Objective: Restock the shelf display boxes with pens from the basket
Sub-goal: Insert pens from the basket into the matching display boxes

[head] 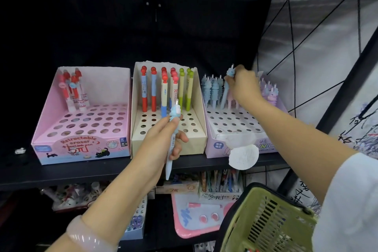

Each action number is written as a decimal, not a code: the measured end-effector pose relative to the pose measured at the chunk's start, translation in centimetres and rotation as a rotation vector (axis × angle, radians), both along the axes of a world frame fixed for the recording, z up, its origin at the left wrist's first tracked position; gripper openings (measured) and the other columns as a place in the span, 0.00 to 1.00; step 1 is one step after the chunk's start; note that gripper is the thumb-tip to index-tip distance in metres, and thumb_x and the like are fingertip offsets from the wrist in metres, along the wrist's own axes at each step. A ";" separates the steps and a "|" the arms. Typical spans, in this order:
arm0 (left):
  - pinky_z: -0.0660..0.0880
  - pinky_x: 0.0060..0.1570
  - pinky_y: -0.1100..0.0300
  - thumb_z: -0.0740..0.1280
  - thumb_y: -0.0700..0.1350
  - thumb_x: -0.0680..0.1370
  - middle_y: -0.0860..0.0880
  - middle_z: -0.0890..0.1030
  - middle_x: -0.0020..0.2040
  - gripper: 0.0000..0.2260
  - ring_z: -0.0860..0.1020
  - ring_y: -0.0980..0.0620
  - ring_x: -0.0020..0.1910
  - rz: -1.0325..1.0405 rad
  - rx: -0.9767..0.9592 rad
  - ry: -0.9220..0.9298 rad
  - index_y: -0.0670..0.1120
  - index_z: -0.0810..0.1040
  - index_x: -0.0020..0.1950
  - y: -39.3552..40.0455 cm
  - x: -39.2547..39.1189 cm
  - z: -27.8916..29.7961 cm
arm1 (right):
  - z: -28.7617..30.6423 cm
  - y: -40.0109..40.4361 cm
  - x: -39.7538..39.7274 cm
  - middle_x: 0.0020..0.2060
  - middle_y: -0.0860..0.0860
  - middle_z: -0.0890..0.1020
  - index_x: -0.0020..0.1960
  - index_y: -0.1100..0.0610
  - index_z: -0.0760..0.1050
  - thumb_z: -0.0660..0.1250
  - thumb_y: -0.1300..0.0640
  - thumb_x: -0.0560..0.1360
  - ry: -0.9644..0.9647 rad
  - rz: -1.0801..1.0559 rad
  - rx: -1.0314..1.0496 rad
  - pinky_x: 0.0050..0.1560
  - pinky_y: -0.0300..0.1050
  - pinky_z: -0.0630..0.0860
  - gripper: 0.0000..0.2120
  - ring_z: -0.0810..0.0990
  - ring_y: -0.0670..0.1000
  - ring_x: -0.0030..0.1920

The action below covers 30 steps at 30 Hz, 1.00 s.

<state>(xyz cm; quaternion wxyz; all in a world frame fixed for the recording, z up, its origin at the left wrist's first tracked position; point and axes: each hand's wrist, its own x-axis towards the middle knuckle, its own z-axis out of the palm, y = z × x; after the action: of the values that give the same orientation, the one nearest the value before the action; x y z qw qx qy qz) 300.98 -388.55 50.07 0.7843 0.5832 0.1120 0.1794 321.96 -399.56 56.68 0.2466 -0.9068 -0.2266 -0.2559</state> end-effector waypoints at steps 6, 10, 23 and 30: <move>0.60 0.19 0.67 0.50 0.44 0.82 0.46 0.77 0.27 0.10 0.64 0.55 0.18 0.003 -0.141 -0.013 0.42 0.70 0.52 -0.3 0.3 0.3 | -0.7 1.0 0.4 0.45 0.63 0.79 0.65 0.65 0.61 0.61 0.55 0.79 -0.067 -0.038 -0.090 0.36 0.49 0.68 0.20 0.79 0.64 0.44; 0.64 0.20 0.66 0.54 0.42 0.82 0.47 0.81 0.30 0.08 0.67 0.56 0.20 0.022 -0.049 -0.004 0.42 0.71 0.50 -0.4 0.0 0.0 | -1.4 1.9 0.9 0.45 0.62 0.81 0.68 0.63 0.58 0.58 0.62 0.79 -0.081 -0.077 -0.258 0.37 0.48 0.70 0.20 0.80 0.62 0.45; 0.66 0.22 0.67 0.57 0.46 0.81 0.51 0.82 0.32 0.06 0.68 0.58 0.22 0.104 0.042 -0.009 0.47 0.72 0.52 -0.8 -0.8 0.4 | -1.4 -0.3 -8.6 0.34 0.46 0.79 0.50 0.52 0.76 0.59 0.49 0.79 0.436 0.546 0.227 0.33 0.40 0.75 0.09 0.76 0.46 0.33; 0.78 0.38 0.64 0.58 0.48 0.80 0.51 0.85 0.42 0.08 0.81 0.55 0.36 0.092 0.118 -0.034 0.48 0.73 0.55 -1.9 -0.5 0.9 | -0.9 -0.2 -11.7 0.39 0.46 0.82 0.47 0.53 0.75 0.62 0.54 0.78 0.687 0.763 0.374 0.40 0.33 0.78 0.04 0.81 0.40 0.37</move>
<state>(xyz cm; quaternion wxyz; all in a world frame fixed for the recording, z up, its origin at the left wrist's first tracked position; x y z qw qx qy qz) 300.50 -390.46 51.02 0.7412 0.6196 0.1144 0.2315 310.28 -399.72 55.73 0.5389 -0.7323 -0.3966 0.1269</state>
